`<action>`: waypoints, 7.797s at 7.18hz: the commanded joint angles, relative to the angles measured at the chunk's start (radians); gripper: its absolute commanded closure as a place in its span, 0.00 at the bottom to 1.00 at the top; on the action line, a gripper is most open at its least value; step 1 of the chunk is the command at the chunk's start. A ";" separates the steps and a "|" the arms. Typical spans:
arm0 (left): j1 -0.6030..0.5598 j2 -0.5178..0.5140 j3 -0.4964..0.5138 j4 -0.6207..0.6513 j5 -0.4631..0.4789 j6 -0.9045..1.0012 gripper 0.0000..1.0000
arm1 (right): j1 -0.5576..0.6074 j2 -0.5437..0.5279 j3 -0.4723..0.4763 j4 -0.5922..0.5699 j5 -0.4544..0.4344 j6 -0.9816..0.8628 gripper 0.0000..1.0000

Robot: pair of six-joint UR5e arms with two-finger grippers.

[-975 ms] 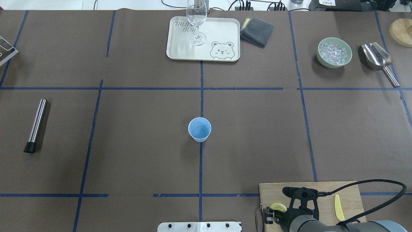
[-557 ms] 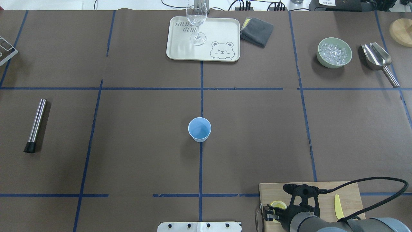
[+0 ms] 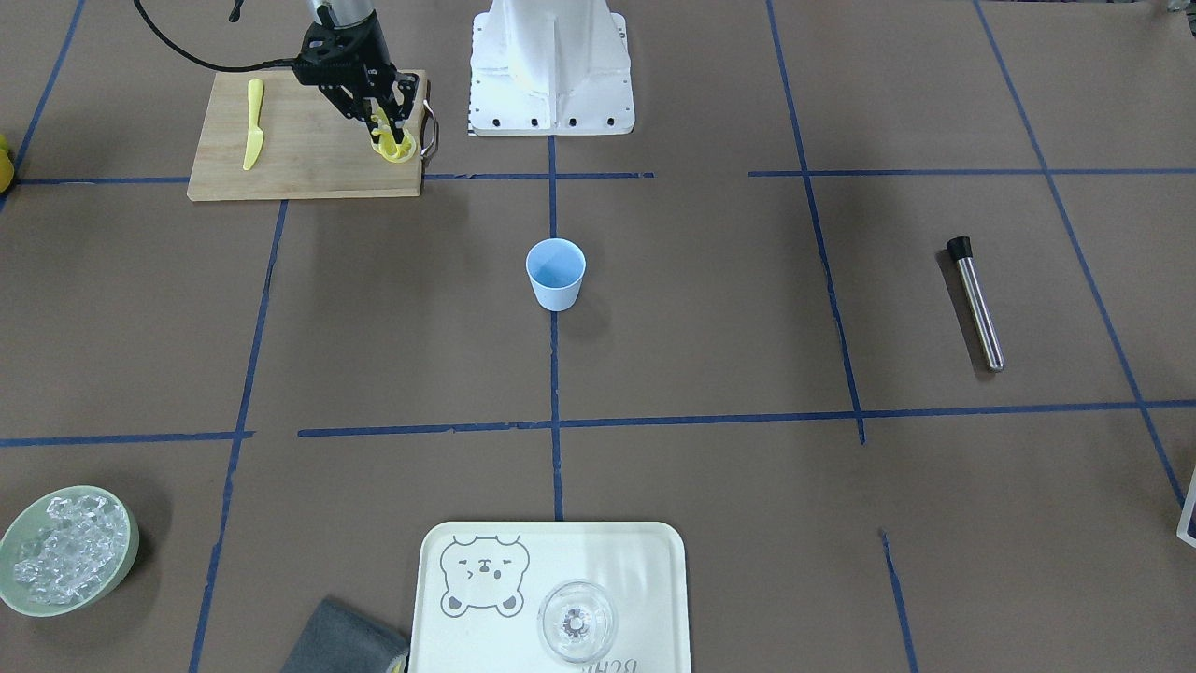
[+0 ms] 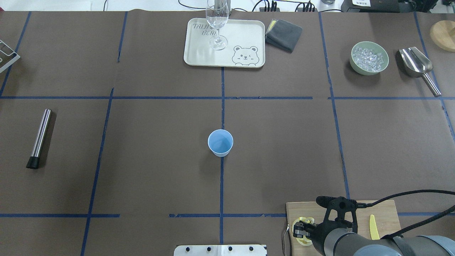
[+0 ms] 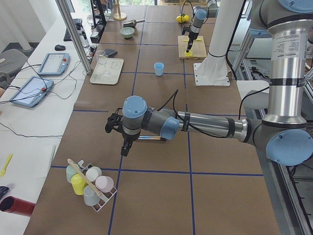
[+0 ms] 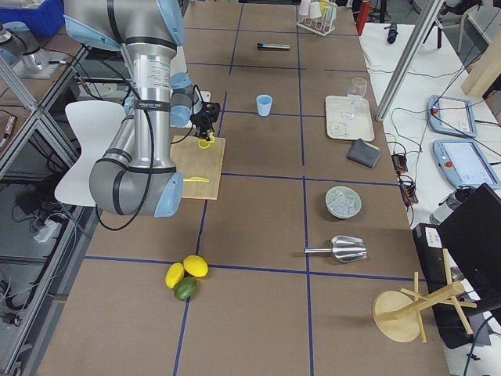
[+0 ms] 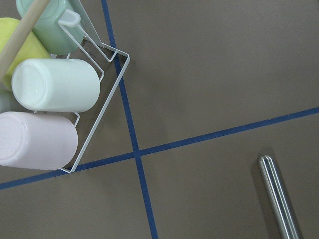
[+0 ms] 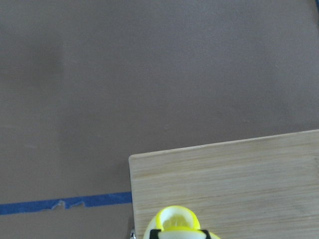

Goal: Squeeze lemon into cup
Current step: 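Lift the lemon slice off the board with the right gripper, then carry the lemon slice over the blue paper cup with the right gripper, then lower the lemon slice into the cup and open the right gripper, then withdraw the right gripper toward the ice bowl while the left reaches for the muddler, then grasp the steel muddler rod with the left gripper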

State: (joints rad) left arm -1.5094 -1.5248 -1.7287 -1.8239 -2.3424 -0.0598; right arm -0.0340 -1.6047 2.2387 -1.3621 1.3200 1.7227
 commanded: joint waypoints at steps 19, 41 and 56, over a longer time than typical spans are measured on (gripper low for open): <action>0.000 -0.003 -0.005 0.000 0.000 0.000 0.00 | 0.496 0.856 -0.546 -0.249 0.289 -0.193 0.49; 0.348 -0.094 -0.029 0.021 0.005 -0.492 0.00 | 0.857 0.373 -0.214 -0.288 0.615 -0.722 0.00; 0.494 -0.166 0.282 -0.201 0.070 -0.634 1.00 | 1.346 0.203 -0.392 -0.287 1.076 -1.335 0.00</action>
State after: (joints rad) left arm -1.0156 -1.6911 -1.4450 -2.0249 -2.2794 -0.6933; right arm 1.3116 -1.4004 1.8470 -1.6490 2.3959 0.3881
